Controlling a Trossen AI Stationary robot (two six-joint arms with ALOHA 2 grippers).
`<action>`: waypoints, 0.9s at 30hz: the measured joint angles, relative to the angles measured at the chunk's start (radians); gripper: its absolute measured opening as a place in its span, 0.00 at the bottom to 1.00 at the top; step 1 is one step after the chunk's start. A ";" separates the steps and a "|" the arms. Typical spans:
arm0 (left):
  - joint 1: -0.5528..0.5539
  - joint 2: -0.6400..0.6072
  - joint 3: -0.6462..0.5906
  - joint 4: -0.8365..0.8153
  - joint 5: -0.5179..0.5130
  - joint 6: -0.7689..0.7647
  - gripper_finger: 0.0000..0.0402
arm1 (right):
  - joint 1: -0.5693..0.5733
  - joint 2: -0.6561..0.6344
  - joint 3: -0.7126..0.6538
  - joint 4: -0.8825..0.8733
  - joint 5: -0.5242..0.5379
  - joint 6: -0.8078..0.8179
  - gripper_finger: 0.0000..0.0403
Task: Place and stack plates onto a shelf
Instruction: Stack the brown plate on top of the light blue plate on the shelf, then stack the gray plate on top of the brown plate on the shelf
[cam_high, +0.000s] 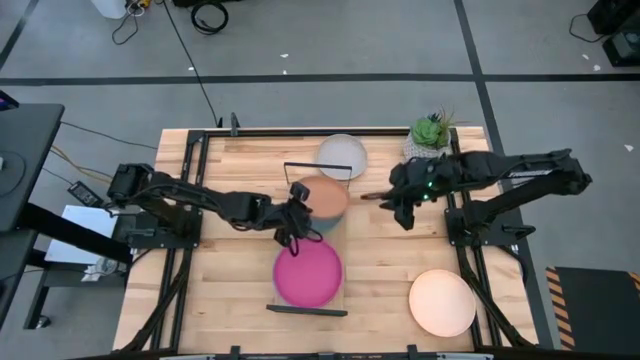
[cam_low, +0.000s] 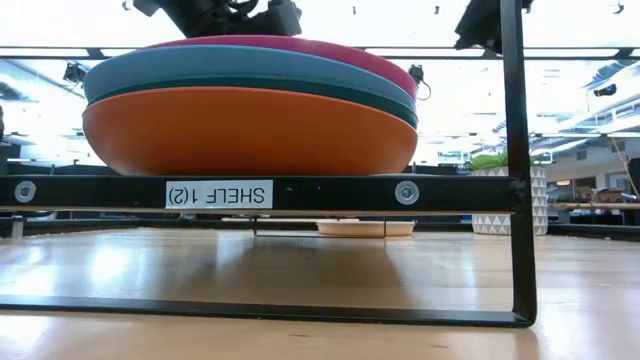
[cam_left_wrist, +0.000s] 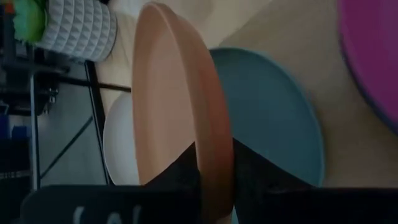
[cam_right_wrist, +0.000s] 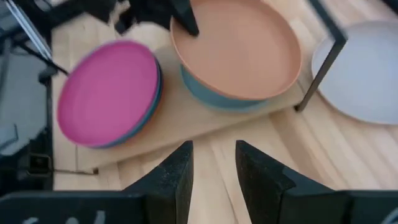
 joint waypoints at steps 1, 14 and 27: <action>-0.002 0.000 0.000 0.000 0.003 0.011 0.18 | 0.014 0.003 -0.015 0.007 0.006 0.009 0.31; -0.077 -0.045 0.000 0.007 0.017 -0.114 0.53 | 0.123 0.007 -0.228 0.111 0.018 0.103 0.31; -0.005 -0.191 -0.043 -0.115 0.226 -0.466 0.43 | 0.137 0.011 -0.377 0.293 0.142 0.002 0.31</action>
